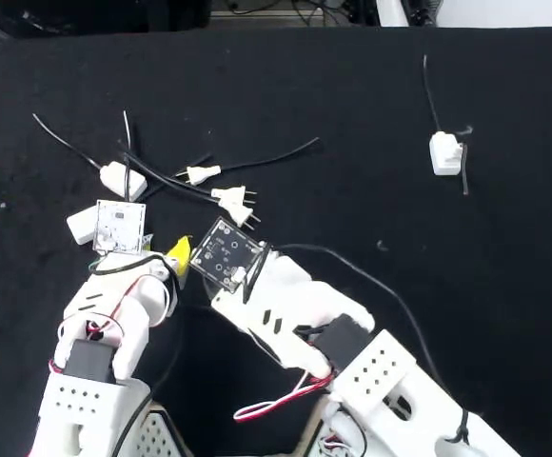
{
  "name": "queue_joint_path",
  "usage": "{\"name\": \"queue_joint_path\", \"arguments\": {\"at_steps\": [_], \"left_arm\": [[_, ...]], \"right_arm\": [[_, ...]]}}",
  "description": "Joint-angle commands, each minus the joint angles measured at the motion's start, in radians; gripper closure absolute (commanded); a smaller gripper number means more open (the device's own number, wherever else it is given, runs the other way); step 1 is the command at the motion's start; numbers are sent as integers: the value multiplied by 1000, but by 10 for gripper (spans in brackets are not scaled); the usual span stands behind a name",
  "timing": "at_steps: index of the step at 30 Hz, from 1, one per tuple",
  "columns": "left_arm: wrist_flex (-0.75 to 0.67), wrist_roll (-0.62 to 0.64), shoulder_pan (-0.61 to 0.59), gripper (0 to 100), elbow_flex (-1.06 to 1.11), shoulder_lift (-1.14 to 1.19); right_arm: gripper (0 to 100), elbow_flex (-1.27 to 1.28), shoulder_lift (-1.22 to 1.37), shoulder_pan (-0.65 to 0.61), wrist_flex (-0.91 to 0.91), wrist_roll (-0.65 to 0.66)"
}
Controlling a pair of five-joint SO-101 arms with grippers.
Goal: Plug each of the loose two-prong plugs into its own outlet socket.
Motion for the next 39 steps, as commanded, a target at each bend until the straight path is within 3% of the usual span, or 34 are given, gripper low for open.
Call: {"name": "queue_joint_path", "arguments": {"at_steps": [1, 6, 19, 28, 33, 39], "left_arm": [[-3, -3, 10, 820, -13, 3], [-3, -3, -2, 820, -15, 2], [-3, 61, -205, 820, -28, 2], [-3, 61, -199, 820, -15, 2], [-3, 61, -199, 820, -15, 2], [-3, 61, -199, 820, -13, 2]], "right_arm": [[988, -45, -41, -14, 9, -6], [988, -104, -41, 61, 71, -6], [988, -246, -4, 199, 199, -12], [988, -320, 272, 189, 385, -2], [988, -312, 251, 115, 545, 144], [988, -312, 177, 81, 694, 164]]}}
